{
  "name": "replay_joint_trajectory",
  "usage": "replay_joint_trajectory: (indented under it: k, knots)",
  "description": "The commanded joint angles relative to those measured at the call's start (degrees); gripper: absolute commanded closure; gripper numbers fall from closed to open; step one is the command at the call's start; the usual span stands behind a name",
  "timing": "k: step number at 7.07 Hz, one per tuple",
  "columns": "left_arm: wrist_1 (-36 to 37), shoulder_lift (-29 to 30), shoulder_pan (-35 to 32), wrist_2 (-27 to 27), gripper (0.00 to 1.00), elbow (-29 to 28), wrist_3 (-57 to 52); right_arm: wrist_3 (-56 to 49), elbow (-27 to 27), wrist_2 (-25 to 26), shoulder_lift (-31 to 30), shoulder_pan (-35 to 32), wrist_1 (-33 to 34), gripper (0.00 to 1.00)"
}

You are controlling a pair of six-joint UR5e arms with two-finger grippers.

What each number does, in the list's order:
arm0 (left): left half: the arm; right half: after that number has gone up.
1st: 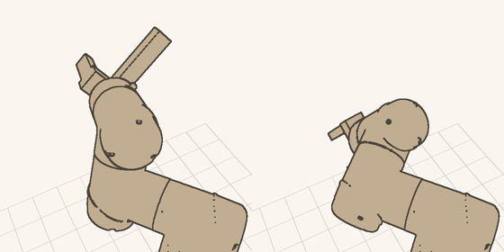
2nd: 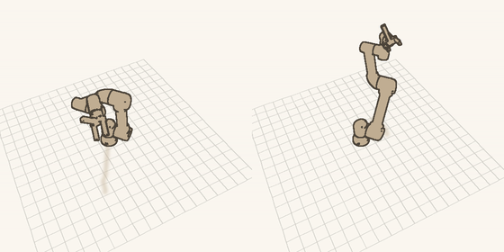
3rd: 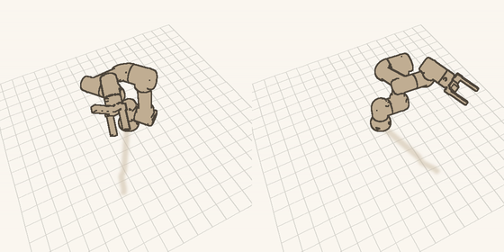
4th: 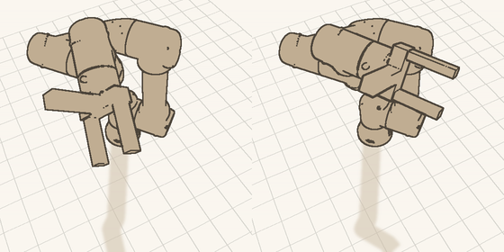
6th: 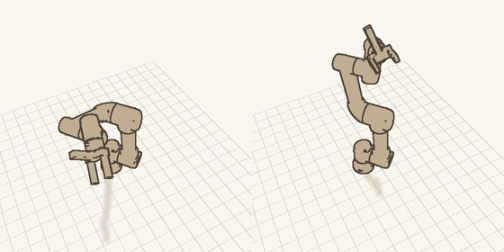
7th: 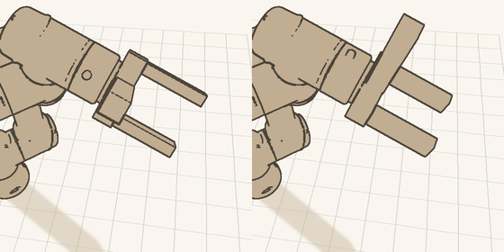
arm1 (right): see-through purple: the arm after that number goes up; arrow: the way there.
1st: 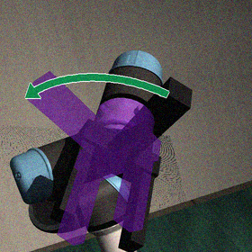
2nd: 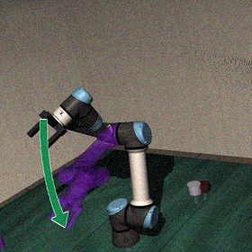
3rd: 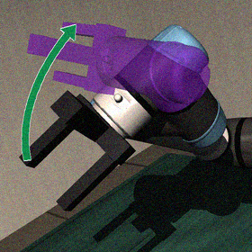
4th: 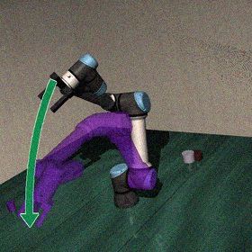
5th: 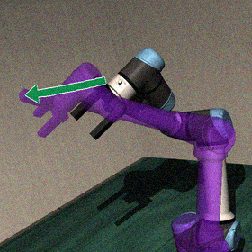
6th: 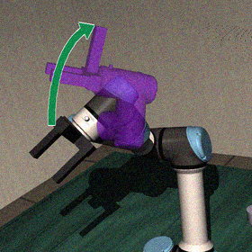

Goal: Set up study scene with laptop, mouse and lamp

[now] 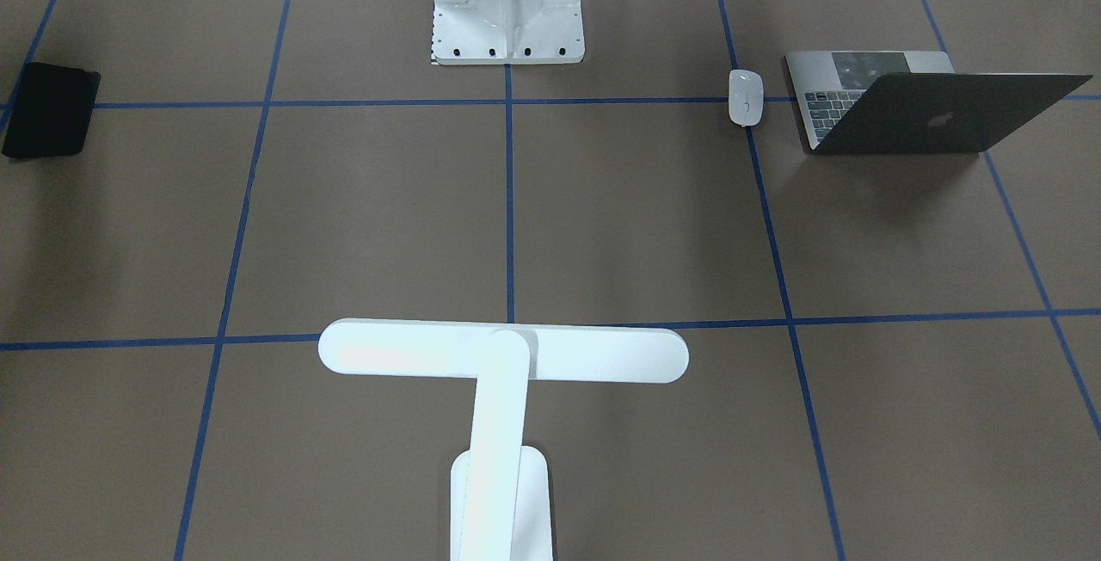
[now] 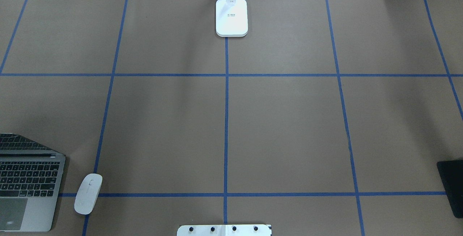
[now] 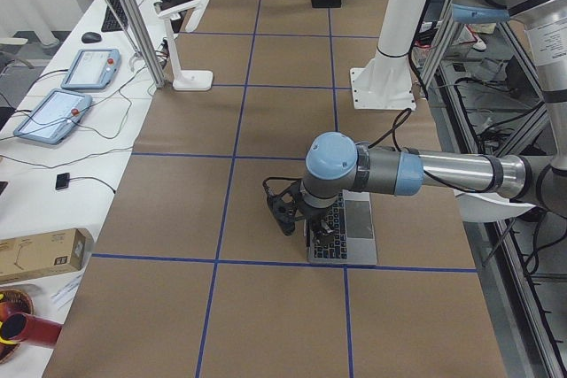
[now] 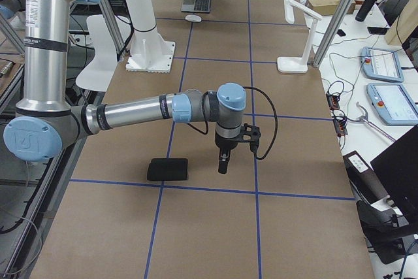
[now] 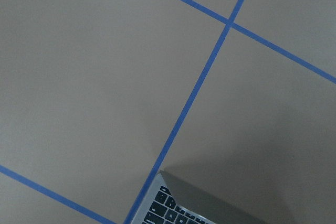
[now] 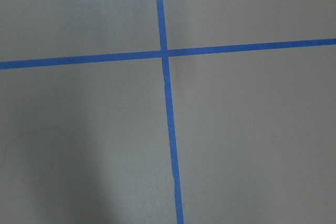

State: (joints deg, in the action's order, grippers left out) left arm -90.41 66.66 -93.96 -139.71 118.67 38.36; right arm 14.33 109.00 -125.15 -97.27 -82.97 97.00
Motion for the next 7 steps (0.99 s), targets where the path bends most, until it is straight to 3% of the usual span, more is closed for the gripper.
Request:
replay_joint_trajectory:
  k: [1,4,7]
  knots:
    - [-0.5,0.1,0.3,-1.6,0.0,1.0,12.5,0.1,3.4,-1.8,-3.3,0.0,-0.1,0.0]
    - [-1.3,0.2,2.1,-2.4,0.01,1.3,24.1,0.1,5.0,-3.9,-5.6,0.0,-0.1,0.0]
    - [-15.1,0.2,10.7,-2.5,0.0,0.9,48.1,0.0,5.0,-4.2,-6.4,0.0,-0.1,0.0]
